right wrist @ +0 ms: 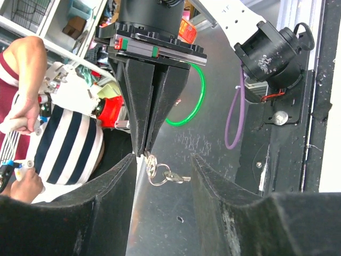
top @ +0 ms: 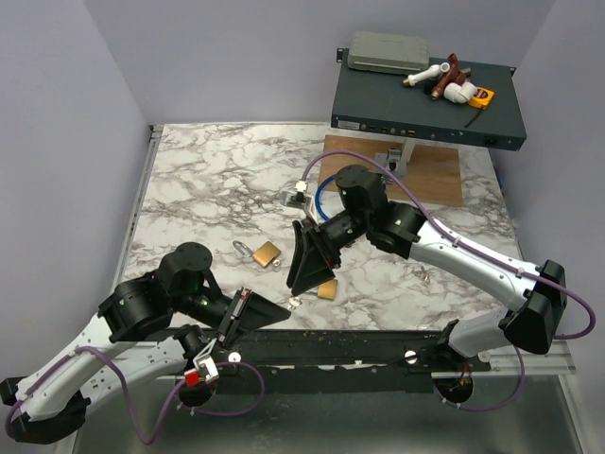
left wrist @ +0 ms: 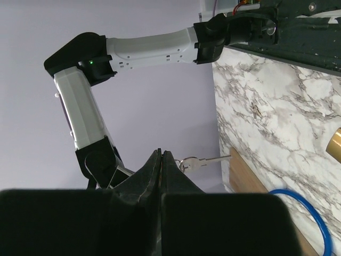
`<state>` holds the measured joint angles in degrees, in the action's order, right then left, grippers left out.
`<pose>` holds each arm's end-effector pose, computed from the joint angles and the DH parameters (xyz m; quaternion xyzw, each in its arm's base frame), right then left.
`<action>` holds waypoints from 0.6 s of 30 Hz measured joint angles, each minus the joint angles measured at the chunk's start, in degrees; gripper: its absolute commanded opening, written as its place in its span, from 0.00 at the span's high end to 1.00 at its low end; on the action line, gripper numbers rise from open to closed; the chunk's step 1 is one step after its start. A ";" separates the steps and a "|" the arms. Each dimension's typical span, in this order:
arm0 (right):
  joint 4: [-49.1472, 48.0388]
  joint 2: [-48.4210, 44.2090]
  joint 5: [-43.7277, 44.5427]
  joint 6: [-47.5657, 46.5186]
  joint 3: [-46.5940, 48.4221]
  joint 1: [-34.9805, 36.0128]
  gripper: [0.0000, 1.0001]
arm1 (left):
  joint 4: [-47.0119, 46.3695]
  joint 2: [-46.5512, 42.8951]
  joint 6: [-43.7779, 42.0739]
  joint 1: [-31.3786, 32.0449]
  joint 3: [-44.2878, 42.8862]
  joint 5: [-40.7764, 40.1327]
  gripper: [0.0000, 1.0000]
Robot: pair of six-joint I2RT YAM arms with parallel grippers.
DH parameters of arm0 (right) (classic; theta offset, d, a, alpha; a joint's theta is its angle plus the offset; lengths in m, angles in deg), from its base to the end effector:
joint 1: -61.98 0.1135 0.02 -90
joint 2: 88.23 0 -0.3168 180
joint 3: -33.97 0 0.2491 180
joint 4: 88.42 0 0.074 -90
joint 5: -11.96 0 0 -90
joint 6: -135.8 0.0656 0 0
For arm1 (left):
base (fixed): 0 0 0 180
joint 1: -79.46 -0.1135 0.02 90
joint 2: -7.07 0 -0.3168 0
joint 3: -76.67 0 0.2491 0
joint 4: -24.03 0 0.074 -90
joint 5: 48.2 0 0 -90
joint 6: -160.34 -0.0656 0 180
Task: Unlock with the key
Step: Adjust the key.
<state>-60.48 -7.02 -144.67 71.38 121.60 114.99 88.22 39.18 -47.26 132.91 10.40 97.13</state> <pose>0.1397 0.2856 0.4177 -0.4640 0.5979 0.6492 0.0763 -0.0111 -0.0756 0.3661 0.7829 -0.1715 -0.1057 0.5886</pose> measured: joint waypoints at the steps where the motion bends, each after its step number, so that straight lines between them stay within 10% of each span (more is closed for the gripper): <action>1: -0.13 0.00 -0.02 0.13 0.00 0.15 0.58 | -0.28 0.00 0.00 0.09 0.07 -0.02 1.00; 8: -0.50 0.02 -0.24 1.42 0.00 1.09 0.78 | -1.33 0.04 0.00 0.33 0.42 -0.44 1.00; 18: 1.14 0.04 -0.35 1.62 0.00 1.42 0.72 | -1.38 0.04 0.00 0.70 0.39 -0.83 1.00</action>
<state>-59.34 -6.98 -145.02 73.00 121.60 116.41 86.84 39.23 -47.26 133.61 10.80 96.30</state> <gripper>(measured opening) 0.245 0.001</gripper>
